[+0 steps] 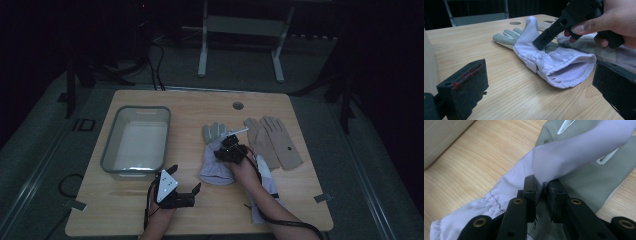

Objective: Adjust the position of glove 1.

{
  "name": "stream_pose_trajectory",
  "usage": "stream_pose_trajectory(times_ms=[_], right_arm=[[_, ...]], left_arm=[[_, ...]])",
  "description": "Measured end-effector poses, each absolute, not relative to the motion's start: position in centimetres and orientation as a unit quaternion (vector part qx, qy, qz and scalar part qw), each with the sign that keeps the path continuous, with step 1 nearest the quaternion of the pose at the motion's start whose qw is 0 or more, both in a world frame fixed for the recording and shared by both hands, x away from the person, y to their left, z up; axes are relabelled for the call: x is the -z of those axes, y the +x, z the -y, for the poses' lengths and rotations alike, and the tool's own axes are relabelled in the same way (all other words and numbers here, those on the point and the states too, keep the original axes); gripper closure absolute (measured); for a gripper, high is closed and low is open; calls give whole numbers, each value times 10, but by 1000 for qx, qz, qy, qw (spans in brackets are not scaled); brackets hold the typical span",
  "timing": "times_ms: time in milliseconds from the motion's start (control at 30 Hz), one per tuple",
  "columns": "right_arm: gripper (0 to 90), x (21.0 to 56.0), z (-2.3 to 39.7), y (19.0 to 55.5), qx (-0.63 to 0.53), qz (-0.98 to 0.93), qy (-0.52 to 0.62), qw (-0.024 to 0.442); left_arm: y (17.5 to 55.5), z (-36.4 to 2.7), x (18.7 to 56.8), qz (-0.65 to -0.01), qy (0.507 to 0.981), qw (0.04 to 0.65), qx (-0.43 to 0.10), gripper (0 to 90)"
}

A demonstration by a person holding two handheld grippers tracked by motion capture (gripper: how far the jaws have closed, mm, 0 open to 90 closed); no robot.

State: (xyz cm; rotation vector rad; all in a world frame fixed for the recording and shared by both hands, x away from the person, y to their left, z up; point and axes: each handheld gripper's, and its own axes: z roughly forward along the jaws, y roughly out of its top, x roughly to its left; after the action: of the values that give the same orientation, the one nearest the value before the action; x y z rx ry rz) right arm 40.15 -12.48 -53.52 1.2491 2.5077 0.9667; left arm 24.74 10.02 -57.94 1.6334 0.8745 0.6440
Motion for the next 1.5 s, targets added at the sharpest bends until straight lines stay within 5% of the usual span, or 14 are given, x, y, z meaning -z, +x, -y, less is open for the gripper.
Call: stream_pose_trajectory(times_ms=[167,400,667,967,1500], right_arm=[[744,536,125,405,-329,-844,415,86],[531,524,126,403,-335,-848,401,82],[400,508,140,402,-352,-850,385,77],[328,495,159,396,-355,-867,337,89],[417,481,210,366,-363,-877,289,123]], left_arm=[[248,-100,579,-371,692,557,-272,1],[248,-101,579,-372,691,558,-269,1],[248,-100,579,-371,692,557,-271,1],[248,-101,579,-371,692,558,-271,1],[248,-101,579,-373,692,557,-270,1]])
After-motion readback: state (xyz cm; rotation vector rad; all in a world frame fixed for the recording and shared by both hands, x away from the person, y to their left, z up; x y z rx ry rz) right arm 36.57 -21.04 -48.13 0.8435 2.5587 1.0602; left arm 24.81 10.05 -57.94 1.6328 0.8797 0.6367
